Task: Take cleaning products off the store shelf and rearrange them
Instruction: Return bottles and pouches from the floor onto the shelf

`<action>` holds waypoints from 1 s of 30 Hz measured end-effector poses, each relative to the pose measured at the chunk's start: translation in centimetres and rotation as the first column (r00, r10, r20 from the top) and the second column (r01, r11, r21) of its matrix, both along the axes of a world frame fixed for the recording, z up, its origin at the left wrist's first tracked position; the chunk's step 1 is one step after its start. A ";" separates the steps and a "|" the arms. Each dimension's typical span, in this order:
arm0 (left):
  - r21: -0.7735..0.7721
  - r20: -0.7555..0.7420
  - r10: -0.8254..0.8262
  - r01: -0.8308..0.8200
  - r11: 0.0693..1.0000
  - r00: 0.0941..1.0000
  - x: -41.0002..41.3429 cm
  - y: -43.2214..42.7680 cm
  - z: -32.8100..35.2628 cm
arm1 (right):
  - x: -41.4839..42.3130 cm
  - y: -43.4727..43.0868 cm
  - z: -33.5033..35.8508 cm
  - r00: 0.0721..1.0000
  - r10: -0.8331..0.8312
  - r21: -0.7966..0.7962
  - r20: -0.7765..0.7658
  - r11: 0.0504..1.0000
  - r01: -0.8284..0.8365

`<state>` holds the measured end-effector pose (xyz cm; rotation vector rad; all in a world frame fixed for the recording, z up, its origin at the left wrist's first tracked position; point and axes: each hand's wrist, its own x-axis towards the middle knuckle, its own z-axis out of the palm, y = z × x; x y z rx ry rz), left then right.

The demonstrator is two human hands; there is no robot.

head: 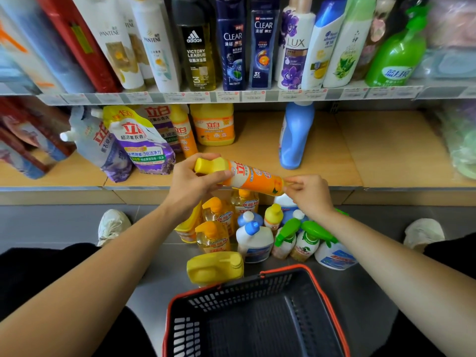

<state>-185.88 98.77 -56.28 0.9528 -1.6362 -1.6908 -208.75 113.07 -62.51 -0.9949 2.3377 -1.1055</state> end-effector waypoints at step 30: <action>-0.402 0.831 -0.098 0.714 0.573 0.547 -14.7 -1.6 -13.3 | -3.3 8.3 -10.4 0.879 0.472 0.428 -0.062 0.808 -0.404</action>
